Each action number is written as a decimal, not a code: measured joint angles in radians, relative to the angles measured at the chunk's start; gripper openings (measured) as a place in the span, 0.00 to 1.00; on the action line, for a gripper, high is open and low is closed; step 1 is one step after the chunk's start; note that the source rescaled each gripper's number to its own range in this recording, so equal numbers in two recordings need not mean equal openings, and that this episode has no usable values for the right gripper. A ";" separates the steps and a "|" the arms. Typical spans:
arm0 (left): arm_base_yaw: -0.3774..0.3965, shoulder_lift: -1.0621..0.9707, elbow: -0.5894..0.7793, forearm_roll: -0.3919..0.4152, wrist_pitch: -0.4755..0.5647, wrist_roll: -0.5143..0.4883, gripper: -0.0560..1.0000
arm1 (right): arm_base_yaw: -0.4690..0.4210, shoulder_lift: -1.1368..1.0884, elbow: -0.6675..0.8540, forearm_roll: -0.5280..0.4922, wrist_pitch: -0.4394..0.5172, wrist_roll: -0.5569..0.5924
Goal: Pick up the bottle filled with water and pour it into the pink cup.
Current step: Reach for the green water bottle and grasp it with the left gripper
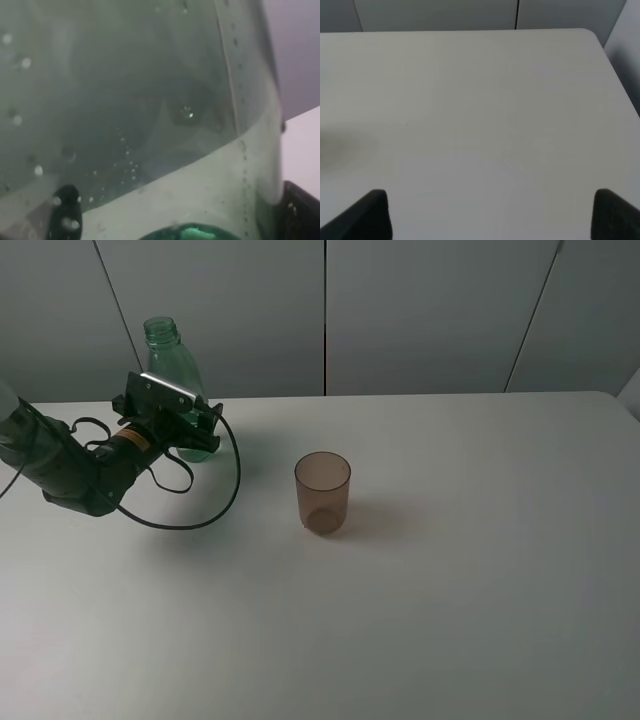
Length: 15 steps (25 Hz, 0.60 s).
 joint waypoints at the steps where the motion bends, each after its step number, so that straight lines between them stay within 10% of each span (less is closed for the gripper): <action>1: 0.000 0.000 -0.002 0.003 0.000 0.000 0.99 | 0.000 0.000 0.000 0.000 0.000 0.000; 9: 0.000 0.002 -0.002 0.003 0.000 -0.031 0.91 | 0.000 0.000 0.000 0.000 0.000 0.000; 12: 0.000 0.002 -0.002 0.003 0.000 -0.049 0.21 | 0.000 0.000 0.000 0.000 0.000 0.000; 15: -0.002 0.002 -0.002 0.005 0.002 -0.049 0.08 | 0.000 0.000 0.000 0.000 0.000 0.000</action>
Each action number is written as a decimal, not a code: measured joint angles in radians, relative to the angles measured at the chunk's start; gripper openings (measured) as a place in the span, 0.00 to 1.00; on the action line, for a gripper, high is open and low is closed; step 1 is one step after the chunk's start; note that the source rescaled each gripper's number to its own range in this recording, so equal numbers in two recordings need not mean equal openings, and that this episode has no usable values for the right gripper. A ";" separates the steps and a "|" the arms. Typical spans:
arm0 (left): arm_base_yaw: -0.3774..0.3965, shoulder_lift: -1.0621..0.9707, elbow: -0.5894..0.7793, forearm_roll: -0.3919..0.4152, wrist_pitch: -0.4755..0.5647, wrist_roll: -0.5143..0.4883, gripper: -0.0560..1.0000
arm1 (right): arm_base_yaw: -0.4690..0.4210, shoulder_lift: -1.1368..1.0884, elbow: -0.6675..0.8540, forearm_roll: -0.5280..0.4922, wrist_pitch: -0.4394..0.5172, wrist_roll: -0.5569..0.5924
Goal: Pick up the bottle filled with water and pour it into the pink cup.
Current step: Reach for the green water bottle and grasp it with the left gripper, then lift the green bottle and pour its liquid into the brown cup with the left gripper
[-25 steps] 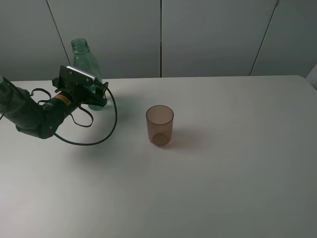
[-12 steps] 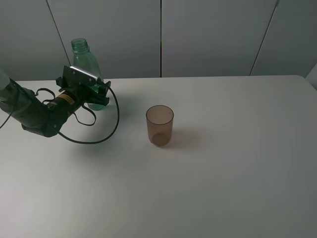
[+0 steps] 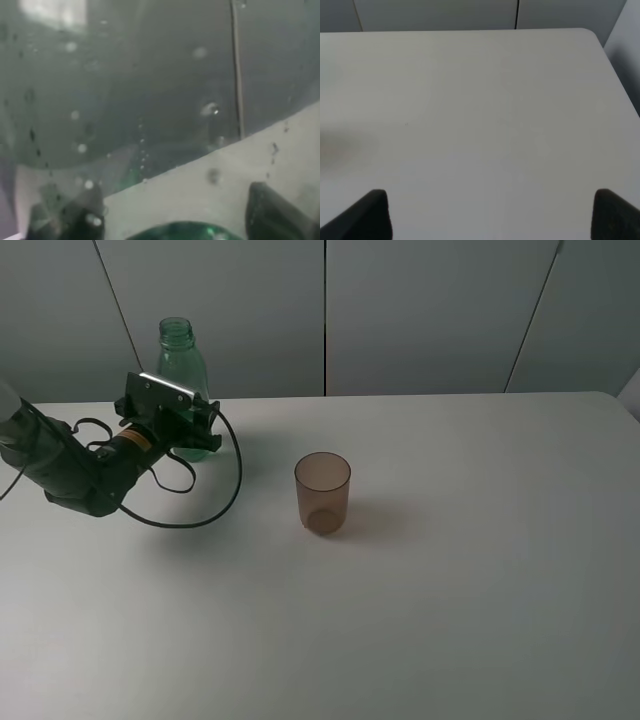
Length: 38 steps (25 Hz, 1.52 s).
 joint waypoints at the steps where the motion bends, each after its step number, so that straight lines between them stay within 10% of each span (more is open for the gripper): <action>1: 0.000 0.000 0.000 0.000 0.000 -0.002 0.08 | 0.000 0.000 0.000 0.000 0.000 0.000; 13: 0.000 -0.006 -0.078 0.075 0.037 0.053 0.06 | 0.000 0.000 0.000 0.000 0.000 0.000; 38: 0.000 -0.020 -0.442 0.701 0.089 0.276 0.06 | 0.000 0.000 0.000 0.000 0.000 0.013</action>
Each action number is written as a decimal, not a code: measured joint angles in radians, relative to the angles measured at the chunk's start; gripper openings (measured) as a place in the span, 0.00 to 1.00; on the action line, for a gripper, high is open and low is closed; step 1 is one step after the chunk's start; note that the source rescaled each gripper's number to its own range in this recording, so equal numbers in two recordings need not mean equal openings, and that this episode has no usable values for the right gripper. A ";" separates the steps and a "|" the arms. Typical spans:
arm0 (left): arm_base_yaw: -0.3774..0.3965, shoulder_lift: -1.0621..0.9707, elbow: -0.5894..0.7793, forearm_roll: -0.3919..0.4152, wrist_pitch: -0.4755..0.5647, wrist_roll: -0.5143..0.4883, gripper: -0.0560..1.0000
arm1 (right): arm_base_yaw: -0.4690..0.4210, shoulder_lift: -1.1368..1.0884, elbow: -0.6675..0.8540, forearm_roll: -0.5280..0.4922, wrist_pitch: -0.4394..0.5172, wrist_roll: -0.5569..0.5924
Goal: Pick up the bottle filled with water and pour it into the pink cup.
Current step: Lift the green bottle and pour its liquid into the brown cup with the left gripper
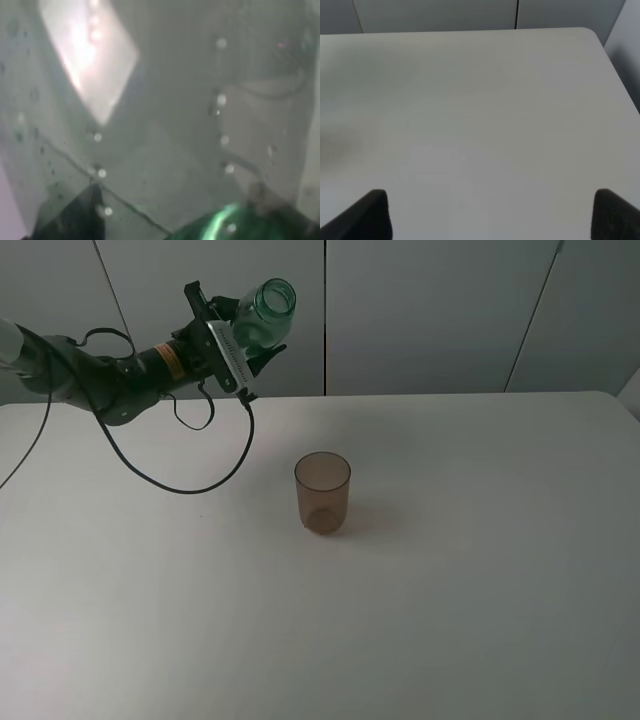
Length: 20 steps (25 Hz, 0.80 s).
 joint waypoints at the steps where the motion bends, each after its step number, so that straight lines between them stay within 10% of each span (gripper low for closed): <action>1: 0.000 0.000 -0.002 0.026 0.004 0.018 0.06 | 0.000 0.000 0.000 0.000 0.000 0.000; 20: -0.032 0.061 -0.063 0.196 0.042 0.153 0.06 | 0.000 0.000 0.000 0.000 0.000 0.000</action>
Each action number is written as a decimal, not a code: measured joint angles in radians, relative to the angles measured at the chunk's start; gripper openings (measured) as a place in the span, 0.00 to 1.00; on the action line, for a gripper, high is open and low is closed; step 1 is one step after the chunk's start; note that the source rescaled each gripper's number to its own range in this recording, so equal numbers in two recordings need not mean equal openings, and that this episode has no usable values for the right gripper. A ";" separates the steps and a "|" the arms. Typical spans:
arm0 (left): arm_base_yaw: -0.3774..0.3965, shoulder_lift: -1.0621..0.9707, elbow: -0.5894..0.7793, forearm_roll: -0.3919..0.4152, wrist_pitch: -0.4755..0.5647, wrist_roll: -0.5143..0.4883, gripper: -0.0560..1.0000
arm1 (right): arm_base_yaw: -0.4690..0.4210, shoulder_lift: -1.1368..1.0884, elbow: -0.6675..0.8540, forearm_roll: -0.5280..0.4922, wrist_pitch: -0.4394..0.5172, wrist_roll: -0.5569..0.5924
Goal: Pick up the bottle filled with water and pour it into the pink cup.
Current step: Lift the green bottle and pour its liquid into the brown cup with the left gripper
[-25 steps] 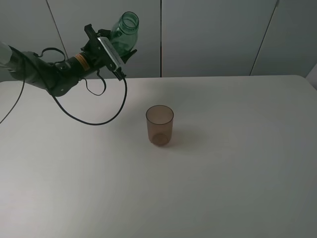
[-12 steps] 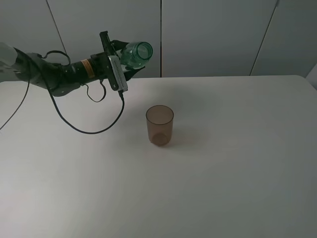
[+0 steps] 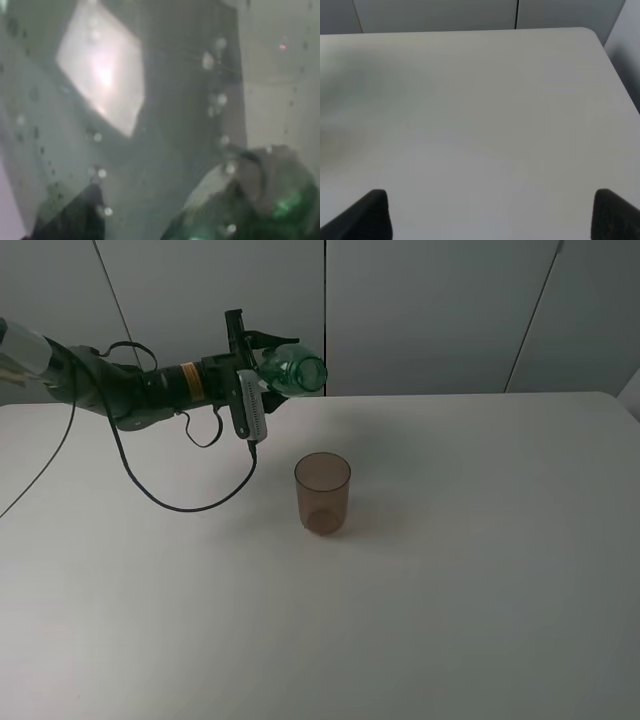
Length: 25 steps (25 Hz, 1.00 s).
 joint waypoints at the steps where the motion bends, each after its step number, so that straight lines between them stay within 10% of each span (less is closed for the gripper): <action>1: -0.007 0.000 0.000 0.009 0.002 0.007 0.06 | 0.000 0.000 0.000 0.000 0.000 0.000; 25: -0.020 0.017 -0.002 0.078 0.092 0.156 0.06 | 0.000 0.000 0.000 0.000 0.000 0.000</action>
